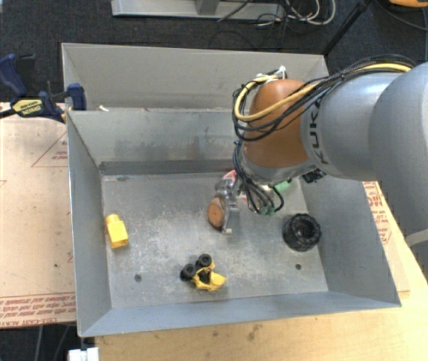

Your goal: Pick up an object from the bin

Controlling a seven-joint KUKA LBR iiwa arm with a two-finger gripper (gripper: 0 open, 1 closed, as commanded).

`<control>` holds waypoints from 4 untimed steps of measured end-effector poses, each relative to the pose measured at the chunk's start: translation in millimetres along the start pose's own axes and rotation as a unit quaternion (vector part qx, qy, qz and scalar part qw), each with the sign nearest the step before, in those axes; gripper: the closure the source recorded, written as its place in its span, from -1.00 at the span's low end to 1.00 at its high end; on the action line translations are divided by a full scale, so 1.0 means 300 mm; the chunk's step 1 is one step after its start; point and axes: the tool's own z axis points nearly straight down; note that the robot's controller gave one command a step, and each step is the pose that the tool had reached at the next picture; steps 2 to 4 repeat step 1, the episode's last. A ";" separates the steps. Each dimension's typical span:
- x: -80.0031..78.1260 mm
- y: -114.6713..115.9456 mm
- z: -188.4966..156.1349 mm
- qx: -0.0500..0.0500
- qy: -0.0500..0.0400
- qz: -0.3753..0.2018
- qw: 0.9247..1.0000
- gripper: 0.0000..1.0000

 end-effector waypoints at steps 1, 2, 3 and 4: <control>0.012 0.029 -0.554 0.000 -0.004 0.002 1.000 1.00; 0.012 0.029 -0.554 0.000 -0.004 0.002 1.000 1.00; 0.012 0.029 -0.554 0.000 -0.004 0.002 1.000 1.00; 0.012 0.029 -0.554 0.000 -0.004 0.002 1.000 1.00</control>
Offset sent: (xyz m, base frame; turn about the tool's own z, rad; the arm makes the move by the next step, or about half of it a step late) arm 0.0000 0.0000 0.0000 0.0000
